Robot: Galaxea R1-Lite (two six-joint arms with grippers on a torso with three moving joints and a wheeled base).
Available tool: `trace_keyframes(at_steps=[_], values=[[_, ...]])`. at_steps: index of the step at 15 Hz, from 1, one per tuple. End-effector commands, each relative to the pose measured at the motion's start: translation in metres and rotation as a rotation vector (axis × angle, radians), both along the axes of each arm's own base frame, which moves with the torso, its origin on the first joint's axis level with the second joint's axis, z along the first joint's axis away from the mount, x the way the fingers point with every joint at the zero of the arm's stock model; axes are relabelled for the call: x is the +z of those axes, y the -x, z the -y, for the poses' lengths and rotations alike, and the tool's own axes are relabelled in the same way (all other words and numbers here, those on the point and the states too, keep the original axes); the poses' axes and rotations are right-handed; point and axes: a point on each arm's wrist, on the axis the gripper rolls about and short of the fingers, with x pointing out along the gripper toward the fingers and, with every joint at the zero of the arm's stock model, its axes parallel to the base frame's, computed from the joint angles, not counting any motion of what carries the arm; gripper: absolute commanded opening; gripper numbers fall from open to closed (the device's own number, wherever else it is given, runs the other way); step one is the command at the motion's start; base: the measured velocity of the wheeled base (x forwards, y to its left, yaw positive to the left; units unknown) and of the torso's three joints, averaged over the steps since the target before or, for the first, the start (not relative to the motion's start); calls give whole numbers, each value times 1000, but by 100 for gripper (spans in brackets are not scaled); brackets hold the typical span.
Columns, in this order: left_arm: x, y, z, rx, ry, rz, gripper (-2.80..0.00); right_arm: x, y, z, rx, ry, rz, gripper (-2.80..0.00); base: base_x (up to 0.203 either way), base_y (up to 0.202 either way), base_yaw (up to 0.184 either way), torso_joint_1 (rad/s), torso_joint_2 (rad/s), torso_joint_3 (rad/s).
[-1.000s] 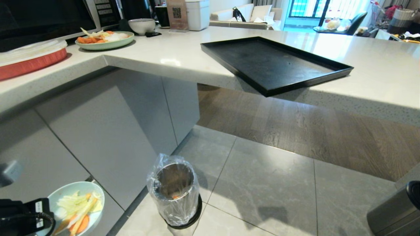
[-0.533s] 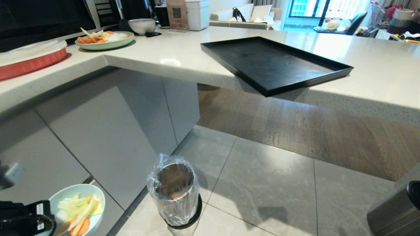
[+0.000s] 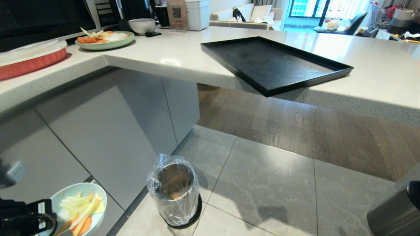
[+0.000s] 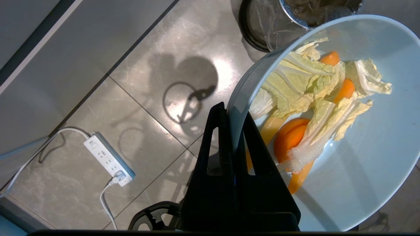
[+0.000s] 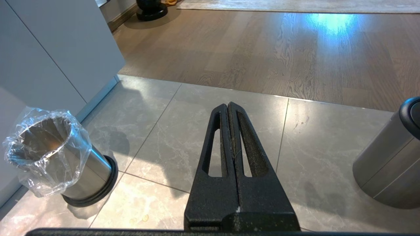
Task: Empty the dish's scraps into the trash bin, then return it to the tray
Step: Move the bowl over the trash can
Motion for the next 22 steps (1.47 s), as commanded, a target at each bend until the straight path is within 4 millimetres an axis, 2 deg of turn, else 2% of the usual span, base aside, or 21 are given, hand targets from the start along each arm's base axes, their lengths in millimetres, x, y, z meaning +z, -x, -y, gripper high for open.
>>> trace_keyframes(at_steps=[1, 11, 22], values=[[0, -1, 2, -13, 2, -4, -280, 0, 0, 0, 0, -1, 1, -280, 0, 0, 0, 0, 0, 0], [-4, -4, 4, -31, 9, -20, -280, 0, 0, 0, 0, -1, 0, -280, 0, 0, 0, 0, 0, 0], [-7, -8, 3, -33, 11, -38, -280, 0, 0, 0, 0, -1, 1, -280, 0, 0, 0, 3, 2, -178]])
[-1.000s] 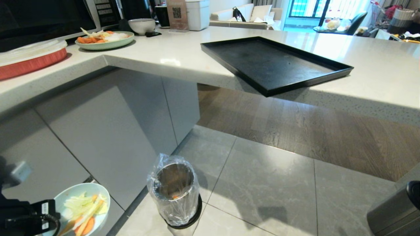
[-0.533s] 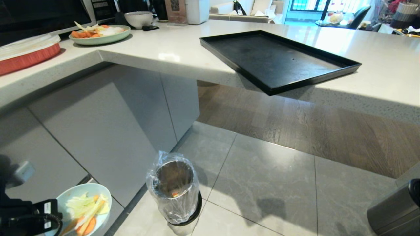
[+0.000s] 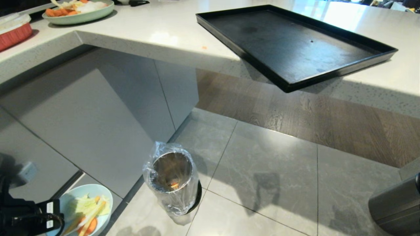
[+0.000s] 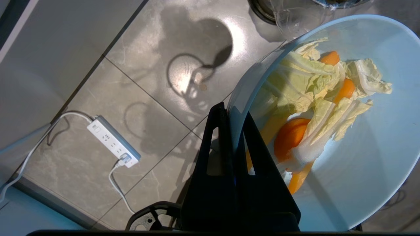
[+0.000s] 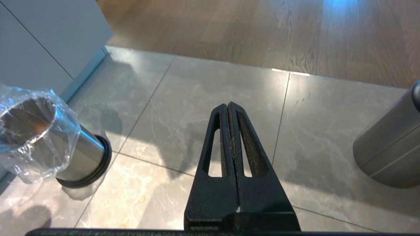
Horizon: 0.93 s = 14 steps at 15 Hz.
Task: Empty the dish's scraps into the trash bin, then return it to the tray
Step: Move the bowl over the trash can
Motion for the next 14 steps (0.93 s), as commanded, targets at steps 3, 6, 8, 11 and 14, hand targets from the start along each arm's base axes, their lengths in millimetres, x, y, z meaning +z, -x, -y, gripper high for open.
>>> trace_keyframes(at_steps=[3, 6, 8, 11, 14], values=[[-1, -1, 0, 1, 2, -10, -280, 0, 0, 0, 0, -1, 0, -280, 0, 0, 0, 2, 2, -196], [-1, -1, 0, 0, 2, -11, -280, 0, 0, 0, 0, -1, 1, -280, 0, 0, 0, 5, 1, -198], [-1, -2, 0, -1, 1, -13, -280, 0, 0, 0, 0, -1, 0, -280, 0, 0, 0, 2, 2, -204], [-1, -1, 0, -1, 0, -12, -280, 0, 0, 0, 0, -1, 1, -280, 0, 0, 0, 4, 0, -198], [-1, -1, 0, -1, 0, -12, -280, 0, 0, 0, 0, -1, 1, -280, 0, 0, 0, 3, 4, -201]])
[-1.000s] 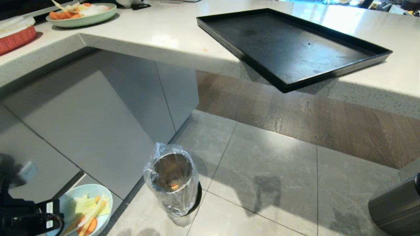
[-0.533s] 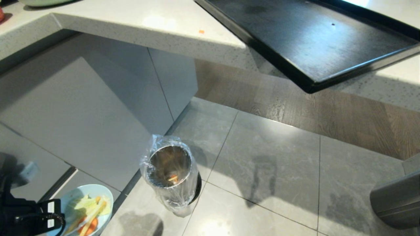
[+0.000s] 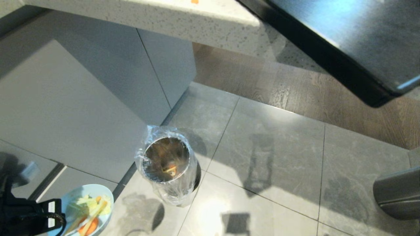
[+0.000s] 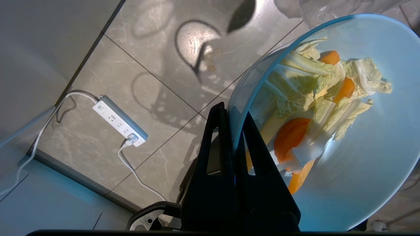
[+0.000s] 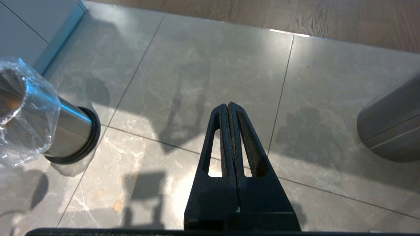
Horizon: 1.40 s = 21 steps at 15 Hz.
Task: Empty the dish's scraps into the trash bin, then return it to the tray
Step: Move the bowl over the trash can
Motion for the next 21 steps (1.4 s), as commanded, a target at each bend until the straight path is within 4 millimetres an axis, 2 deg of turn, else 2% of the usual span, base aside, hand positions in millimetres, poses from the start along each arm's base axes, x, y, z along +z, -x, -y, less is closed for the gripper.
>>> trace_keyframes(at_steps=[1, 6, 21], values=[[0, 0, 0, 3, -1, 0, -280, 0, 0, 0, 0, -1, 0, -280, 0, 0, 0, -4, -1, -201], [2, -1, 0, 5, -4, 9, -280, 0, 0, 0, 0, -1, 1, -280, 0, 0, 0, 3, 1, -132], [5, 5, 0, 10, -7, 30, -280, 0, 0, 0, 0, -1, 1, -280, 0, 0, 0, 0, 0, 0]])
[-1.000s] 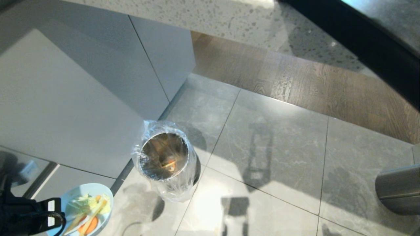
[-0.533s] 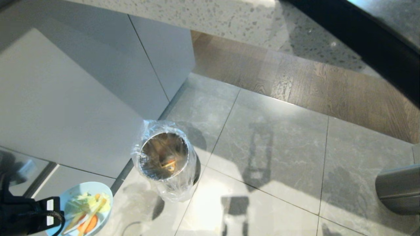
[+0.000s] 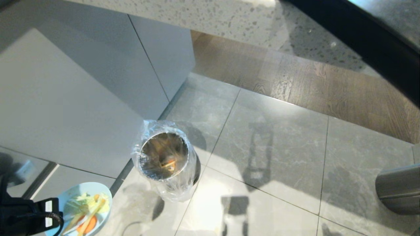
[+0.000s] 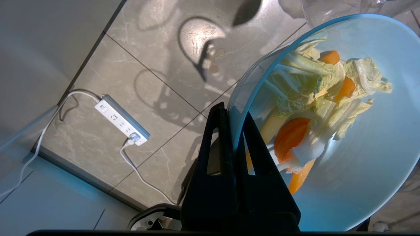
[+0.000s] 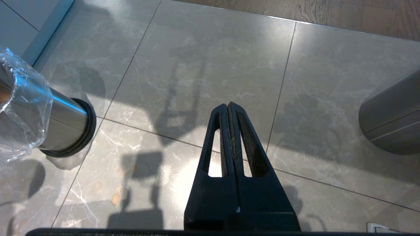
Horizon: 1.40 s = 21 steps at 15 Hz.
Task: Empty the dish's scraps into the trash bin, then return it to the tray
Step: Move the bowl over the trash can
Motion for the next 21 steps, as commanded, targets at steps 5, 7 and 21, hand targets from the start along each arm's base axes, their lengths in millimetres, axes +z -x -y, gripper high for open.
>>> trace_keyframes(at_steps=[5, 7, 21], values=[[2, 2, -1, 8, 0, 11, -280, 0, 0, 0, 0, -1, 0, -280, 0, 0, 0, 0, 0, 0], [2, 3, 0, 8, -1, 19, -280, 0, 0, 0, 0, -1, 0, -280, 0, 0, 0, 0, 0, 0], [14, -11, -2, -22, -53, 150, -280, 0, 0, 0, 0, -1, 2, -280, 0, 0, 0, 0, 0, 0]])
